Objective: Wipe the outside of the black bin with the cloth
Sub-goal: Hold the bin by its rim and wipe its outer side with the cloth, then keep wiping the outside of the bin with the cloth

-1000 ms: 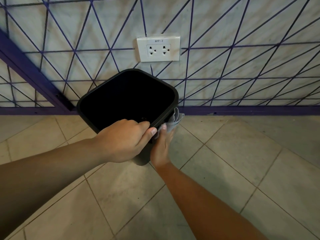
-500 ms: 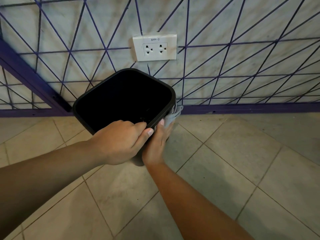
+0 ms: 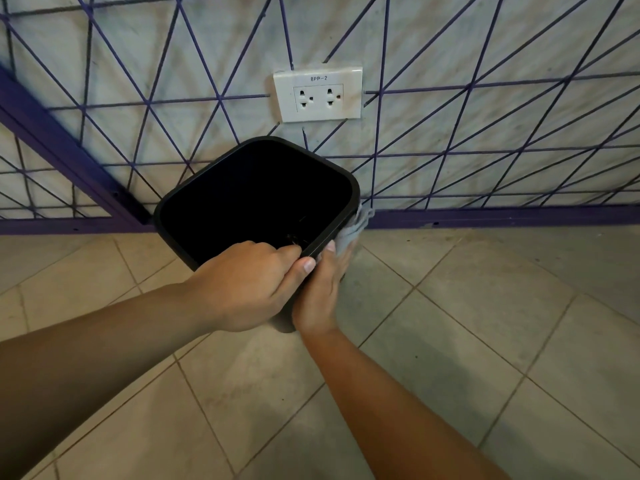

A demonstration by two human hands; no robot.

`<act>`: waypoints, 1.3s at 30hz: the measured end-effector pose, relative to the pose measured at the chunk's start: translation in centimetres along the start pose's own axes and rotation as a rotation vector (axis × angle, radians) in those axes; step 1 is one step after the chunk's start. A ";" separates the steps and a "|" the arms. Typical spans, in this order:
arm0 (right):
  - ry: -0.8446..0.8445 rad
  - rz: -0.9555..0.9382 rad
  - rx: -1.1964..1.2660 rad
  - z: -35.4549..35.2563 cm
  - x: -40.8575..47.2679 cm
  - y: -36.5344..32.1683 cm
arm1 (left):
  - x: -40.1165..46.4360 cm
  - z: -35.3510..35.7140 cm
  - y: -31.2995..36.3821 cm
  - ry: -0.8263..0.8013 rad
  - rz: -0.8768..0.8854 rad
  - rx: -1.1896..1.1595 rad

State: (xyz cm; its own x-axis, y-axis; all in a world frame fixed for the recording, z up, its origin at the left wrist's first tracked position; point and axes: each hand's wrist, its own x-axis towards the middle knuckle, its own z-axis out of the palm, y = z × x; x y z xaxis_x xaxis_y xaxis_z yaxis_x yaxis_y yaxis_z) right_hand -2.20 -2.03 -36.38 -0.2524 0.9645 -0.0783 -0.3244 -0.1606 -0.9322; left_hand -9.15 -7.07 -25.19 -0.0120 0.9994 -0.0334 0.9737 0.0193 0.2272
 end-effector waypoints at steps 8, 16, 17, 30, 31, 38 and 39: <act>0.036 0.099 -0.005 -0.4 0.2 -0.3 | -0.2 -0.1 0.0 -0.009 -0.002 -0.027; 0.089 0.161 0.021 -2.5 3.5 4.9 | 0.0 0.1 -0.1 -0.013 -0.001 0.016; 0.086 0.212 0.043 -2.9 3.4 5.4 | 0.0 0.1 0.0 -0.020 -0.004 0.016; 0.002 0.265 0.092 1.8 -6.8 2.5 | 0.2 -0.2 -0.3 -0.015 0.022 -0.029; 0.018 0.227 0.129 2.1 -6.2 1.8 | 0.2 -0.2 -0.4 -0.017 0.023 -0.032; 0.163 0.392 0.057 -1.5 0.0 4.3 | 0.0 0.1 -0.3 -0.015 0.012 0.005; 0.141 0.416 0.036 -1.4 -0.7 5.2 | 0.1 0.0 -0.4 -0.021 0.013 0.007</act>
State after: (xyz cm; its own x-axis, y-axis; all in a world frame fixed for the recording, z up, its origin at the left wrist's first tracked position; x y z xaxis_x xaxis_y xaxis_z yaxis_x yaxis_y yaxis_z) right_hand -2.39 -3.25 -41.66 -0.2418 0.8347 -0.4947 -0.2534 -0.5465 -0.7982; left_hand -9.52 -7.02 -25.30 0.0050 0.9987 -0.0513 0.9752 0.0064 0.2212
